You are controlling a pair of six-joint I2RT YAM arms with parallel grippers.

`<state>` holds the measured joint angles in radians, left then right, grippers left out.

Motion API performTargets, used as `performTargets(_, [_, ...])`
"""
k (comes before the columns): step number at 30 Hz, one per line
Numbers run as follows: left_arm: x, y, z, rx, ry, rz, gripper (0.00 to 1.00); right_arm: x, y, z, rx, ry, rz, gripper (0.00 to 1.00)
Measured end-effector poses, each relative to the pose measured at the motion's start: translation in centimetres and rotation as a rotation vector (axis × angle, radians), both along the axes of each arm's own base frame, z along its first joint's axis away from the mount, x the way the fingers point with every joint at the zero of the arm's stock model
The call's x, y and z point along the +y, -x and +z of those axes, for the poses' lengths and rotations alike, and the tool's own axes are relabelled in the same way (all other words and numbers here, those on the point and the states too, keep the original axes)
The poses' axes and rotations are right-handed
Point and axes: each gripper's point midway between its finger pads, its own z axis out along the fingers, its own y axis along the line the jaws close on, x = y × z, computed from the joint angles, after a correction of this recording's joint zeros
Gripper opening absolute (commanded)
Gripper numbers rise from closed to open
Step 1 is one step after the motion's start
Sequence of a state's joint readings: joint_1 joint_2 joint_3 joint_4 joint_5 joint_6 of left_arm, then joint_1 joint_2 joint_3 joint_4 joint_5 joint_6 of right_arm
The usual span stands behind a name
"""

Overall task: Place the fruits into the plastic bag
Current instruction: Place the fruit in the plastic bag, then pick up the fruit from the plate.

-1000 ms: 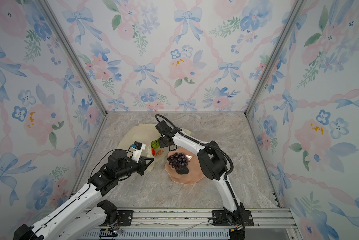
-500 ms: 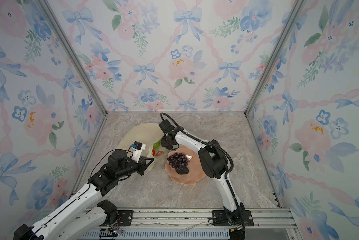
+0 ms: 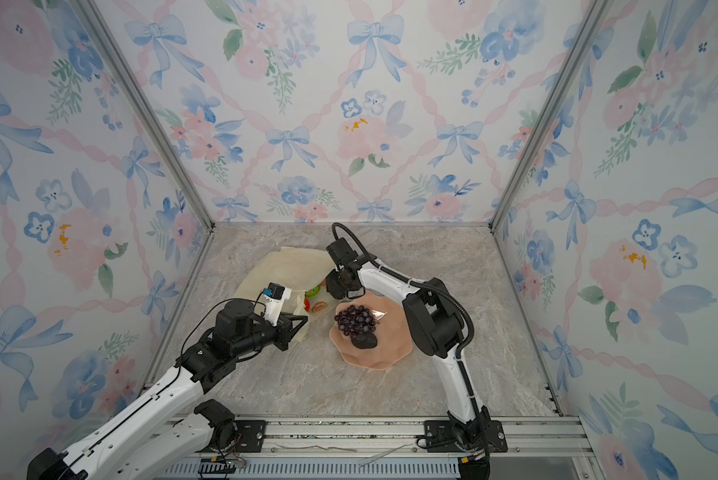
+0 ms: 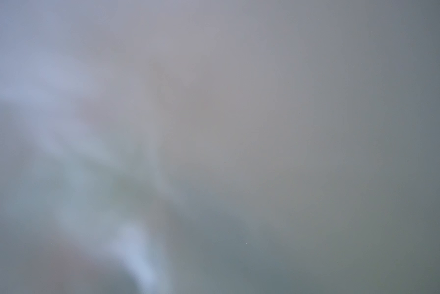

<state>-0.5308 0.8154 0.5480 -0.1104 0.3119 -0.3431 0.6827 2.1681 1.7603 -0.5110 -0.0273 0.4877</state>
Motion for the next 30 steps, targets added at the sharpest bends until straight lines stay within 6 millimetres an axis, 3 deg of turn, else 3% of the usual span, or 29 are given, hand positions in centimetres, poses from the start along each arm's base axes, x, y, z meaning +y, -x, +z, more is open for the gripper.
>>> performTargets(8, [0.0,0.0,0.0,-0.001,0.001,-0.001,0.0,0.1,0.7,7.4,-0.104,-0.092,0.012,0.64])
performTargets(13, [-0.1,0.1,0.1,-0.002,0.001,-0.005,0.0,-0.3,1.3,10.8,-0.15,-0.136,0.016,0.65])
performTargets(18, [-0.1,0.2,0.2,-0.006,0.003,-0.005,0.0,-0.9,2.3,12.7,-0.167,-0.158,0.023,0.67])
performTargets(24, [0.0,0.3,0.2,-0.01,-0.001,-0.001,0.0,-2.9,5.3,14.2,-0.17,-0.153,0.046,0.75])
performTargets(30, [0.0,0.3,0.2,-0.008,-0.004,0.001,0.0,-5.8,9.5,15.6,-0.169,-0.12,0.089,0.97])
